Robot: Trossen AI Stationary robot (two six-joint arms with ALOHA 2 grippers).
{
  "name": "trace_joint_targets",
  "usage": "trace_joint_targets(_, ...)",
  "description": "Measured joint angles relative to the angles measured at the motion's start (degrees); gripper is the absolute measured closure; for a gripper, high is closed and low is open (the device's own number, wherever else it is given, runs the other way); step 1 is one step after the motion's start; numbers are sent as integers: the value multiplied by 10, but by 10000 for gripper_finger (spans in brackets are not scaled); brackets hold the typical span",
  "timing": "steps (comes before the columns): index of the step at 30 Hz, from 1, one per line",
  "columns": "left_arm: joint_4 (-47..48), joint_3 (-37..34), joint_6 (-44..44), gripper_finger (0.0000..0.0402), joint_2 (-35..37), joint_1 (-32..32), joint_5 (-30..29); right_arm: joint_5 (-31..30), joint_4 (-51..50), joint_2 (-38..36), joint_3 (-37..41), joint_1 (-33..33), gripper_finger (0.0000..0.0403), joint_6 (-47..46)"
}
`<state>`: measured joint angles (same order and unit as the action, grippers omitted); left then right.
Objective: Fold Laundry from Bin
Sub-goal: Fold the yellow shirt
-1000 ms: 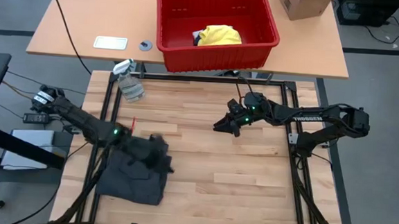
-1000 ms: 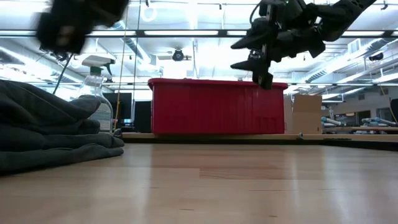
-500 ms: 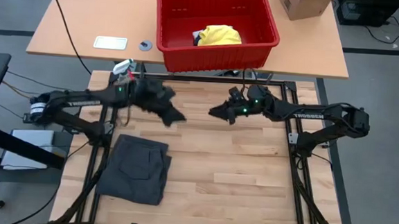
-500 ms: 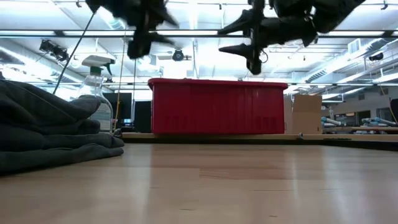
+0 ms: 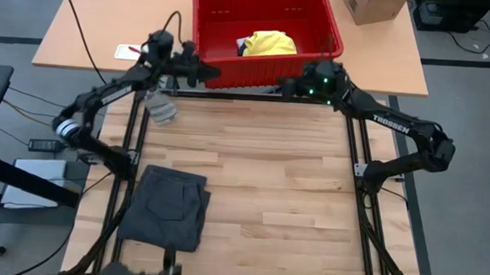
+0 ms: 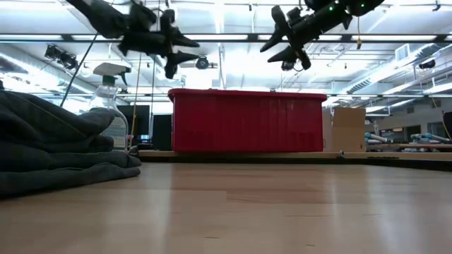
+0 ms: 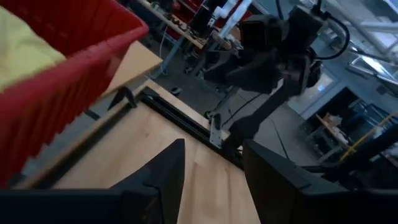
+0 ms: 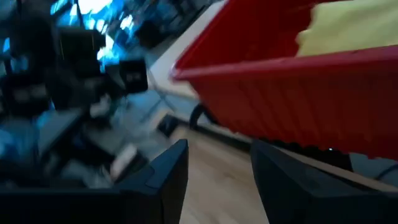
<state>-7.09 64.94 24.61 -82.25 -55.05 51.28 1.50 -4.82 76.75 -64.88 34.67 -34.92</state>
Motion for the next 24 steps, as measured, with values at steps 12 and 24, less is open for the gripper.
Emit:
trace_joint_targets(12,6,313,-48,237,-232,-12,-7,-30,1,0,-1,27,222,-64)
trace_joint_targets(24,51,547,-176,237,-451,8,-195,-55,-2,0,-1,63,222,-16)
